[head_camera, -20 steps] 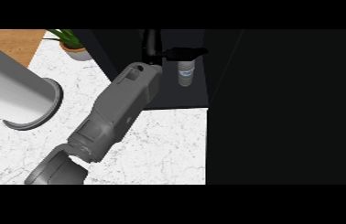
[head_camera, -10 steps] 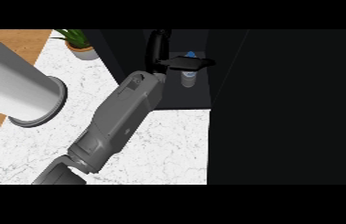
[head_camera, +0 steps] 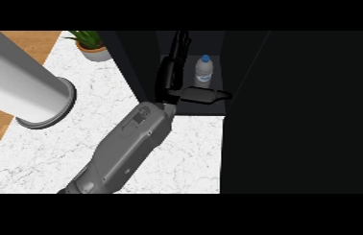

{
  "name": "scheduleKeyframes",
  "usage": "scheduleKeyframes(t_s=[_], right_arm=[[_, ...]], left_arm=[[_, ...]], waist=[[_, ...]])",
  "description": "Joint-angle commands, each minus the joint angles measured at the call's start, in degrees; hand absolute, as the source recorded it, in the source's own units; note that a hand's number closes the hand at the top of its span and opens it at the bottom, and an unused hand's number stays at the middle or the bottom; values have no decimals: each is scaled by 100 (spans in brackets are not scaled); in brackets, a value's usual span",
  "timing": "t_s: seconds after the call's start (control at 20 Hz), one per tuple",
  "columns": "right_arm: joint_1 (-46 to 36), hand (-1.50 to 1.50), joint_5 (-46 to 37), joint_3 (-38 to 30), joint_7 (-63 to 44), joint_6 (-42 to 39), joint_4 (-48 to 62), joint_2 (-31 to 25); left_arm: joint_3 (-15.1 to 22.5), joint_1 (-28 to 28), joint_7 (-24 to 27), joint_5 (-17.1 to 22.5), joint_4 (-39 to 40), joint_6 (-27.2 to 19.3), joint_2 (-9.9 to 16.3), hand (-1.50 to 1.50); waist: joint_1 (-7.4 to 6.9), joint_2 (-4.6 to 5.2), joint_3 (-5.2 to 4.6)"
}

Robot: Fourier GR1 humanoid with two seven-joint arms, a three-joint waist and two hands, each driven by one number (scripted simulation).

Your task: Pick up the bottled water, place it into the cabinet and close the cabinet

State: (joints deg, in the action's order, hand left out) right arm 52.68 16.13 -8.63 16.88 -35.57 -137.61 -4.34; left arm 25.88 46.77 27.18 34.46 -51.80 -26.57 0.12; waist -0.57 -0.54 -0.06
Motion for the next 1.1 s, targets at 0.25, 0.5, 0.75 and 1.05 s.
scheduleKeyframes(t_s=[0.25,0.5,0.75,1.05], right_arm=[[211,-150,-41,165,-424,317,-944,183],[24,-150,178,392,-786,11,-911,-319],[-15,150,-327,1068,-1050,-403,-1125,-704],[-8,150,-454,1675,-1396,-516,-1296,-956]], left_arm=[[907,-1958,-517,-313,-2581,-446,350,-150],[1262,-2924,-537,-469,-3612,-422,777,-150],[1053,-3300,-617,-397,-4134,-308,1223,-150],[1131,-4409,-317,-441,-5017,-210,1712,-150]], waist=[[-57,-20,-1],[-52,13,-1],[-20,28,-6],[-12,29,-9]])
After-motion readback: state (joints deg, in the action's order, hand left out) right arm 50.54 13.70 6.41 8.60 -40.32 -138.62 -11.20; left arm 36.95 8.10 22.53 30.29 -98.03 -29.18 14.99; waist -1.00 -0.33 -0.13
